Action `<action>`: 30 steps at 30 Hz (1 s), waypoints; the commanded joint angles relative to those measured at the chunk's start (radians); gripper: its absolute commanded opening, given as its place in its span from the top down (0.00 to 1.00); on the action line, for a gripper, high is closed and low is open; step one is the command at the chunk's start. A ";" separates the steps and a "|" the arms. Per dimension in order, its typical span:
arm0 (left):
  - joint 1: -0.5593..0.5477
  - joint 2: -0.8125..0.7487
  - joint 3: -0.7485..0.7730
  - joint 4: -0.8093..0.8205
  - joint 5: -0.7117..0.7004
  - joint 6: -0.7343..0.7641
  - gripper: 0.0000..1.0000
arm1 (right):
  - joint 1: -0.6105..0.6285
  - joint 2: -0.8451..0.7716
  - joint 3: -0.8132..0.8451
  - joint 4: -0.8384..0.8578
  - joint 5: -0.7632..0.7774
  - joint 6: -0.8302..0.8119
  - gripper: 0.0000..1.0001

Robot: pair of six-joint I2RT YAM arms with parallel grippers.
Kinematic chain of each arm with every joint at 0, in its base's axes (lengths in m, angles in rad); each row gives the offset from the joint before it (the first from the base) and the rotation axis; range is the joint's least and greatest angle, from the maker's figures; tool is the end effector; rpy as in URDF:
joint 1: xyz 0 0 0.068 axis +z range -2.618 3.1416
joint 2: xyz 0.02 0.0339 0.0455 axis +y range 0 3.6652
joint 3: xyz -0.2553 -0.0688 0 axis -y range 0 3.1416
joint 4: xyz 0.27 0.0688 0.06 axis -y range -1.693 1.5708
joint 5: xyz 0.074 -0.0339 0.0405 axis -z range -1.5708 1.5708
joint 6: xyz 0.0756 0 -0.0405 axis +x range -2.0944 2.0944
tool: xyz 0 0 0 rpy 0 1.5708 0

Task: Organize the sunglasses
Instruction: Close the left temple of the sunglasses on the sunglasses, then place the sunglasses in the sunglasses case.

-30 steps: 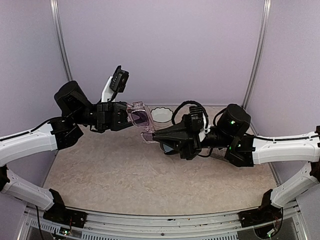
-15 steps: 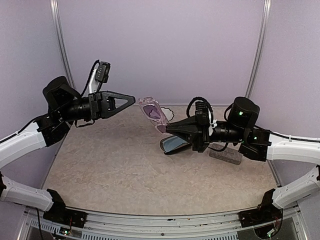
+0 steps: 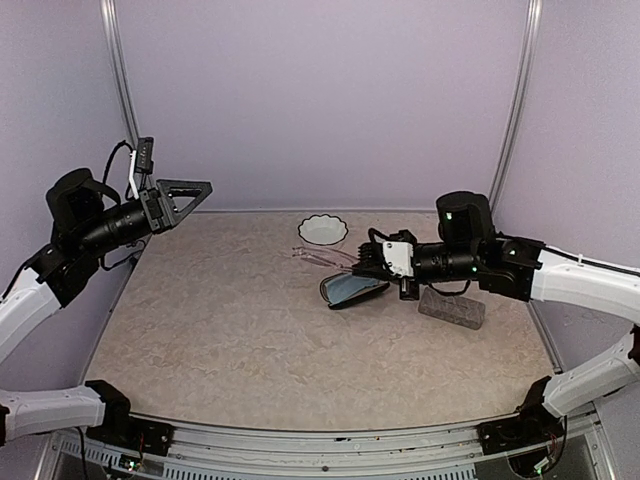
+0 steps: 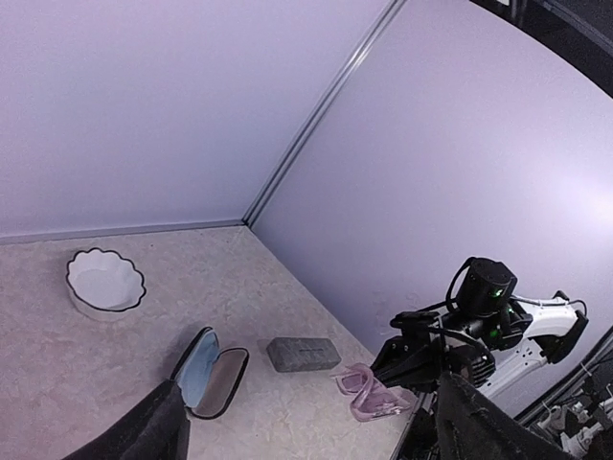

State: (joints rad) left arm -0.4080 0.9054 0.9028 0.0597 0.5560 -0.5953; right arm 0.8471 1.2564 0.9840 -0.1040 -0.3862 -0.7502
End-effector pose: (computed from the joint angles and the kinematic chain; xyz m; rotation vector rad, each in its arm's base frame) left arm 0.2325 -0.1440 0.3815 0.3279 1.6192 -1.2009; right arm 0.2112 0.2820 0.2885 -1.5587 1.1604 0.4396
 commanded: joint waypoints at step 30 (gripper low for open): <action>0.069 -0.090 -0.090 -0.302 -0.077 0.223 0.01 | -0.175 0.586 0.445 -0.527 0.362 -0.565 1.00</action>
State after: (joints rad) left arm -0.3485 0.8082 0.8272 -0.2558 0.4629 -0.3920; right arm 0.6792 1.8076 1.3849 -0.5999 0.0025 -1.2957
